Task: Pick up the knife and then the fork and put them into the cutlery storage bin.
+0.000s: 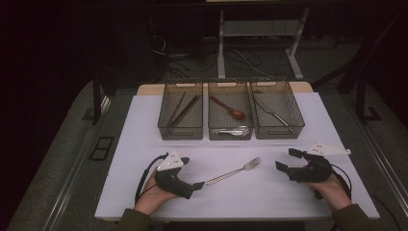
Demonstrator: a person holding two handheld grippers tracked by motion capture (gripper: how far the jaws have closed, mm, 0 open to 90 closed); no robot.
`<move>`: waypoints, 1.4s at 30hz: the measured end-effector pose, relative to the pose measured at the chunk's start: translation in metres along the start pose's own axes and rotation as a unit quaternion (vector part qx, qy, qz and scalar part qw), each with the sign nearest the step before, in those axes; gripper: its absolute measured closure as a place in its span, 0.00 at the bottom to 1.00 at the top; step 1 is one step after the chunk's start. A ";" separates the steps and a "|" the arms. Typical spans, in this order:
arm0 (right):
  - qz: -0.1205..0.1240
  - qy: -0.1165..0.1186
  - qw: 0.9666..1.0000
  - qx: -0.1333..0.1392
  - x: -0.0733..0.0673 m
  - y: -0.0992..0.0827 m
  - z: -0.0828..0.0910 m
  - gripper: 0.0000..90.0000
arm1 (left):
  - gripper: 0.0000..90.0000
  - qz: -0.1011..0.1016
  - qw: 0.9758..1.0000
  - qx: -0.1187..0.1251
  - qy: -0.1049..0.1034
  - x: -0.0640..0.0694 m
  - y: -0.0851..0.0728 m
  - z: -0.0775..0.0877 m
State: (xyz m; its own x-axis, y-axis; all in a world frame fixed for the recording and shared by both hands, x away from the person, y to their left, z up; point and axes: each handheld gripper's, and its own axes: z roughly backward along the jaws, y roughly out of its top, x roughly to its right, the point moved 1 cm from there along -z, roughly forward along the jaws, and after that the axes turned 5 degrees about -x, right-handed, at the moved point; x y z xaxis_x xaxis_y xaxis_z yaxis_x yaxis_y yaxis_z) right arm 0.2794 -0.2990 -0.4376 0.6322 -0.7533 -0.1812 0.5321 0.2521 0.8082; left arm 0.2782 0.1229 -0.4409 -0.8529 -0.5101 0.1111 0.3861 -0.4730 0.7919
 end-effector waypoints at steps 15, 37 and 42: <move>0.015 0.002 1.000 -0.016 -0.008 -0.012 -0.001 0.21 | 0.14 -0.010 1.000 -0.001 -0.022 0.009 0.033 -0.031; 0.019 0.004 1.000 -0.017 -0.007 -0.012 -0.001 0.21 | 0.74 -0.038 0.995 -0.072 -0.061 0.024 0.057 -0.098; 0.022 0.004 1.000 -0.017 -0.007 -0.012 -0.001 0.21 | 0.80 -0.039 0.994 -0.085 -0.057 0.025 0.055 -0.105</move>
State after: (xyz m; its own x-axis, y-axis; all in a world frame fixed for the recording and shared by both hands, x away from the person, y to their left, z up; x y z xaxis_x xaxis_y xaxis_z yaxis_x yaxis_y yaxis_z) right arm 0.2693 -0.2959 -0.4462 0.6596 -0.7361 -0.1516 0.5226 0.3042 0.7965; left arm 0.3153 0.0085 -0.4579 -0.9128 -0.3875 0.1287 0.3635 -0.6277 0.6884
